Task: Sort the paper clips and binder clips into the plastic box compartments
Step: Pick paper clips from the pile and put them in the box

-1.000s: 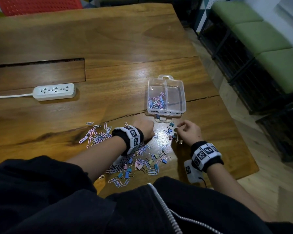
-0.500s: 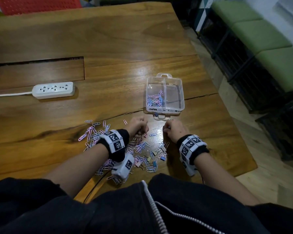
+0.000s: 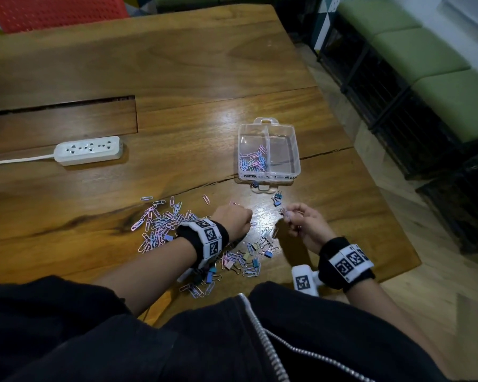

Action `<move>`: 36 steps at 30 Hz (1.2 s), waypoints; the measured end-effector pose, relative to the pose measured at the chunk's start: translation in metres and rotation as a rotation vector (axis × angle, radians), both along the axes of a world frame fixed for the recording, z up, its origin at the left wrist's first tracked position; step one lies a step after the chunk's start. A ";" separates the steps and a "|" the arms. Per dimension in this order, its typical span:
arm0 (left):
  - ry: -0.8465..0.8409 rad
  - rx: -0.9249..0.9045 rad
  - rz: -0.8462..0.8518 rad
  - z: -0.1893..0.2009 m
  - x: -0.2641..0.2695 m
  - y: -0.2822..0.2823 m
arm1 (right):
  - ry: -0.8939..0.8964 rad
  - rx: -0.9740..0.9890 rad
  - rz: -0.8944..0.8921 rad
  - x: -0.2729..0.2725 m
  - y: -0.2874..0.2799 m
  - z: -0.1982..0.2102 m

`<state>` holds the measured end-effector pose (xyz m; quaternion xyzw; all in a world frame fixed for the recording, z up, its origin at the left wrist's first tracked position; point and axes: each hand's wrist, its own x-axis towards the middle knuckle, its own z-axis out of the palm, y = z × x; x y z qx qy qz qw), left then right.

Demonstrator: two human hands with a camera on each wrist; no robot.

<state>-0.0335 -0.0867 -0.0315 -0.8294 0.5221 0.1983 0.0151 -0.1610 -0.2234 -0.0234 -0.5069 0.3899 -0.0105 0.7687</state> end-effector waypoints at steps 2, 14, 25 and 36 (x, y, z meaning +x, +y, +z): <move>0.028 0.001 0.018 -0.002 0.000 0.002 | -0.003 0.092 -0.015 -0.008 0.002 -0.003; 1.639 -0.453 0.708 0.015 0.010 0.017 | 0.268 -0.833 0.477 -0.001 0.021 -0.030; 1.075 -0.229 0.609 0.007 0.012 0.022 | 0.319 -1.165 0.821 -0.003 0.014 -0.028; 0.295 0.031 0.077 -0.003 0.007 0.037 | 0.095 -0.021 0.086 -0.005 0.012 -0.005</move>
